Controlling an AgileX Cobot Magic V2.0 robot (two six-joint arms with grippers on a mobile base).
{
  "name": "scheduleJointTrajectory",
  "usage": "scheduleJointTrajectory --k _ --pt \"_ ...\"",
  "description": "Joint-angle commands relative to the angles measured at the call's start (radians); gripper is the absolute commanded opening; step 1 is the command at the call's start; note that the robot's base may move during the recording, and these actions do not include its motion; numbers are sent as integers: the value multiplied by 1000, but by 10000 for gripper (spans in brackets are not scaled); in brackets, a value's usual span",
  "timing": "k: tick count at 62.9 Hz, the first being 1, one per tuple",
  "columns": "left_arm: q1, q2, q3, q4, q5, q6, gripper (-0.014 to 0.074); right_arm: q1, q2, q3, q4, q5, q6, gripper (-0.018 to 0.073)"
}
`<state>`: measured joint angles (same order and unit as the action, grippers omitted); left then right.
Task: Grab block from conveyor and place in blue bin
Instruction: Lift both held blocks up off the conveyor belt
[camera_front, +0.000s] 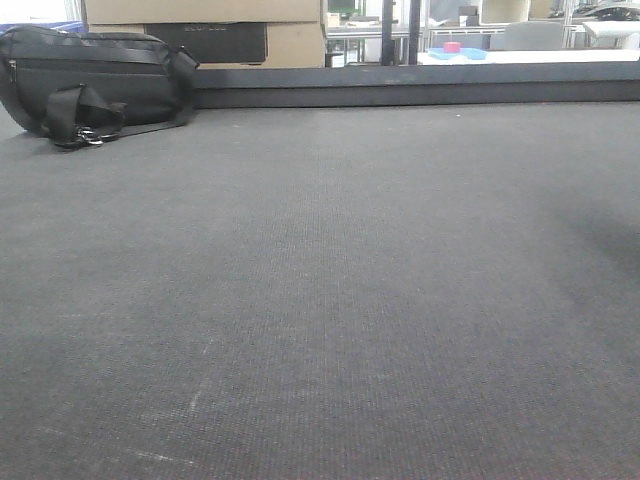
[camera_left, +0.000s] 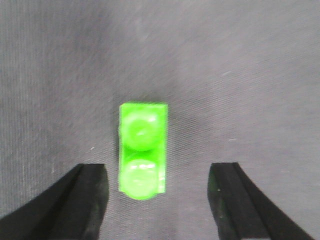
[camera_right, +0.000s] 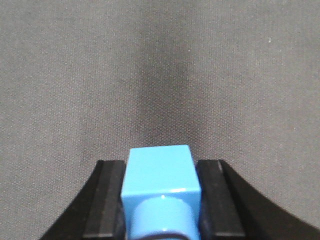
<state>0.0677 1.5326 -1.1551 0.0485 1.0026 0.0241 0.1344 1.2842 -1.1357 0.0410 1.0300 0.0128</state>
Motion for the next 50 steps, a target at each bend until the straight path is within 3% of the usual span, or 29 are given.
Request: scheduleJointTrajectory --k 1,30,37,46,50 --pt "9 38 5 2 4 -1 351 -5 -9 -8 0 -13 -4 -162" --pt "7 170 5 7 -90 -1 321 -5 -9 -8 26 -11 -4 -162" --pt "7 170 5 7 -79 -1 185 -5 -9 -8 26 -13 -4 -162" --pt "7 170 2 7 -79 -1 -103 -5 -11 -8 26 -32 -4 -162" --pt "7 168 -5 7 -73 -1 -111 -5 -19 -14 26 -31 -4 -162"
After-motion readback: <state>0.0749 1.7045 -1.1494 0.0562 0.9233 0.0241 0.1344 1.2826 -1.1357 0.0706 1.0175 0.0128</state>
